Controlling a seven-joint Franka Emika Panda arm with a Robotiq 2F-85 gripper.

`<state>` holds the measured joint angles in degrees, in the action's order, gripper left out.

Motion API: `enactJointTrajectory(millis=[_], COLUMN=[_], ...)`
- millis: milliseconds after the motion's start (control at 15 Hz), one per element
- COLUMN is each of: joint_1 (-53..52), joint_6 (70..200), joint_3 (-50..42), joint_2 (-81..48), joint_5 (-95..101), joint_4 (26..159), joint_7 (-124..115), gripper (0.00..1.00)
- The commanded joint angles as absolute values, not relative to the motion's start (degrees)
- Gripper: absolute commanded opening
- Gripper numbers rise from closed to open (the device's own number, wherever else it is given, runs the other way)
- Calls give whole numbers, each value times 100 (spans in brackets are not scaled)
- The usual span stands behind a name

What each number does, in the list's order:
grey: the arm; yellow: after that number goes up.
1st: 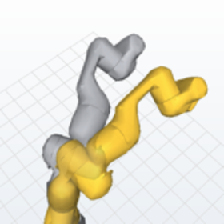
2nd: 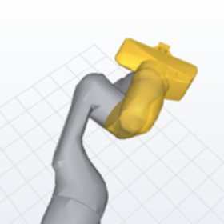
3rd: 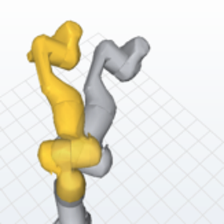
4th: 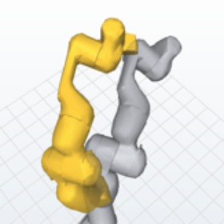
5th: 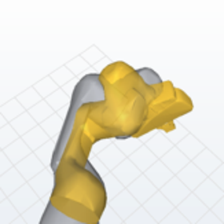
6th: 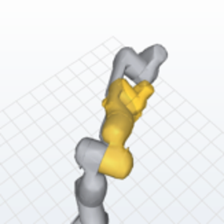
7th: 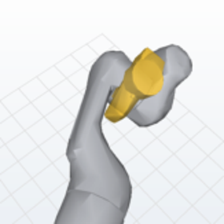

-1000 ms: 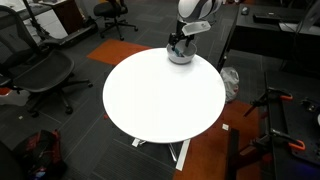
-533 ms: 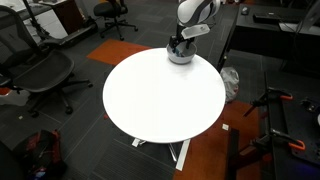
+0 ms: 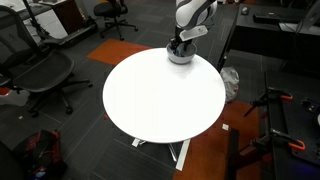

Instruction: Remove the marker from the bowl and put it on the table

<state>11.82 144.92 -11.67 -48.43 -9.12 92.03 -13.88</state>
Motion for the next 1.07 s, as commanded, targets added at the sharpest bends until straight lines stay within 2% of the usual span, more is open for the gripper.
enactJointTrajectory(millis=[0, 267, 400, 533, 1000], joint_1=[1070, 1056, 1046, 1004, 745], joint_6=[14219, 14191, 14167, 14135, 14248], joint_3=[-1287, -1282, -1271, -1286, -1425], joint_2=[-4971, -5021, -5007, -4917, -4355], joint_5=[-755, -757, -762, -752, -656], joint_4=[8943, 8883, 8895, 8975, 9427], joint_7=[-1615, -1614, -1615, -1641, -1703], gripper=[42, 12, 0, 5, 5])
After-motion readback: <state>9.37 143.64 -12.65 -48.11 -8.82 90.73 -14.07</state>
